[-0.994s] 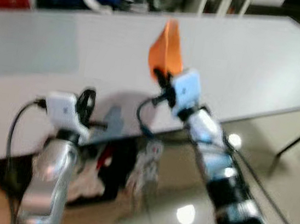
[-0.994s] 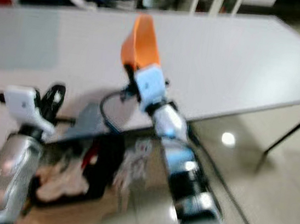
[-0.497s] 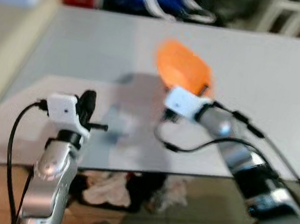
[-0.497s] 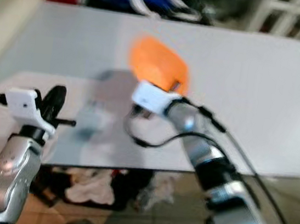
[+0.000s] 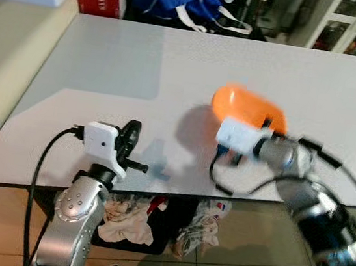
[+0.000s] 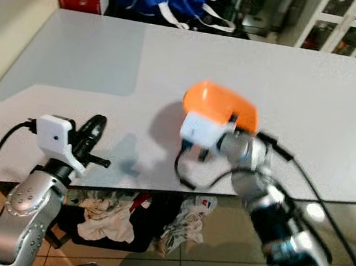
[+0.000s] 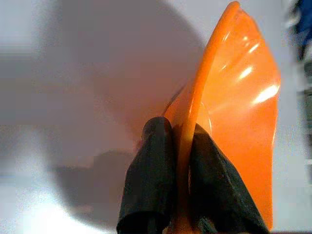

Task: Setting the table

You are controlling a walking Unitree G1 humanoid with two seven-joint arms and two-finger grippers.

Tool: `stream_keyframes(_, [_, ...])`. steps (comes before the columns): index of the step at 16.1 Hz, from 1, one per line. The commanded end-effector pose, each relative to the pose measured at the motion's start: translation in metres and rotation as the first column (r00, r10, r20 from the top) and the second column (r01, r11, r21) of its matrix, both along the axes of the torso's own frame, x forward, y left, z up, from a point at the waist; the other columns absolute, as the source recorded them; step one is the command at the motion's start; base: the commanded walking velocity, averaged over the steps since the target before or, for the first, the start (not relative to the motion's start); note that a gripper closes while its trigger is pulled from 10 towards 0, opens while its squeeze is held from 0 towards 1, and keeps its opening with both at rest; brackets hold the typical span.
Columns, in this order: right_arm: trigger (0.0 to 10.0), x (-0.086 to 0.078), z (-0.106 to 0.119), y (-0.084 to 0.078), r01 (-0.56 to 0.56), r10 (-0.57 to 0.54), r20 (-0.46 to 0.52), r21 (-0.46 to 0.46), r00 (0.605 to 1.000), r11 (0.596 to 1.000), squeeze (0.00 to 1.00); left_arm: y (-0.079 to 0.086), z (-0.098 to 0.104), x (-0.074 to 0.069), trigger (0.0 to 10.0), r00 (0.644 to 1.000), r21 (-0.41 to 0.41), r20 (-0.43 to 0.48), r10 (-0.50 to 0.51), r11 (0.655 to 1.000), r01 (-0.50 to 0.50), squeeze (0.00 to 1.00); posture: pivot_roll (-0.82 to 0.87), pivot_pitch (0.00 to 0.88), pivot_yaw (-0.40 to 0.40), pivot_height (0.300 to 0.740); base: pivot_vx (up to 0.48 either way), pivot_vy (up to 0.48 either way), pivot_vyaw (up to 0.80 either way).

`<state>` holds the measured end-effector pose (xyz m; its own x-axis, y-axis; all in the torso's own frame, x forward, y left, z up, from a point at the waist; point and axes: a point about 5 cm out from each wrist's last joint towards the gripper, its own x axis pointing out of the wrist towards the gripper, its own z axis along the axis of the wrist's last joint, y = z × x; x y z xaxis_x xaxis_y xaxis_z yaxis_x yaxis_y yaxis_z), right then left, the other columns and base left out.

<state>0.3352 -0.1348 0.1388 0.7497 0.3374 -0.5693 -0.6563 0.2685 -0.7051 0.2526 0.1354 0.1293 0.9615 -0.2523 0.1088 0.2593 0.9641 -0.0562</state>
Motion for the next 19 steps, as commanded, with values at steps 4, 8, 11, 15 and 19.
stream_keyframes(4, [10.0, -0.009, -0.011, 0.006, -0.012, 0.011, -0.012, -0.048, 1.0, 0.999, 0.0, -0.005, 0.001, -0.004, 10.0, 0.999, 0.015, -0.009, -0.042, 0.999, 0.042, 0.0, -0.08, 0.096, -0.025, 0.74, 0.0, 0.0, 0.0])
stream_keyframes(8, [10.0, -0.01, -0.008, 0.017, -0.081, 0.082, 0.021, -0.021, 0.996, 0.996, 1.0, -0.007, 0.0, -0.004, 10.0, 0.998, 0.017, -0.019, -0.052, 0.998, 0.053, 0.0, -0.09, 0.097, -0.025, 0.74, 0.0, 0.0, 0.0])
stream_keyframes(11, [10.0, -0.009, -0.004, 0.022, -0.11, 0.11, 0.061, -0.005, 0.992, 0.994, 1.0, -0.008, -0.001, -0.004, 10.0, 0.998, 0.015, -0.024, -0.05, 0.999, 0.05, 0.0, -0.09, 0.097, -0.025, 0.74, 0.0, 0.0, 0.0])
stream_keyframes(15, [10.0, -0.01, 0.008, 0.037, -0.193, 0.177, 0.145, 0.109, 0.973, 0.975, 1.0, -0.009, -0.001, -0.004, 10.0, 0.999, 0.013, -0.027, -0.044, 0.999, 0.045, 0.0, -0.09, 0.098, -0.023, 0.74, 0.0, 0.0, 0.0])
stream_keyframes(19, [10.0, -0.011, 0.036, 0.051, -0.274, 0.186, 0.242, 0.413, 0.952, 0.869, 1.0, -0.01, 0.0, -0.004, 10.0, 0.999, 0.008, -0.028, -0.046, 0.999, 0.047, 0.0, -0.09, 0.097, -0.026, 0.74, 0.0, 0.0, 0.0])
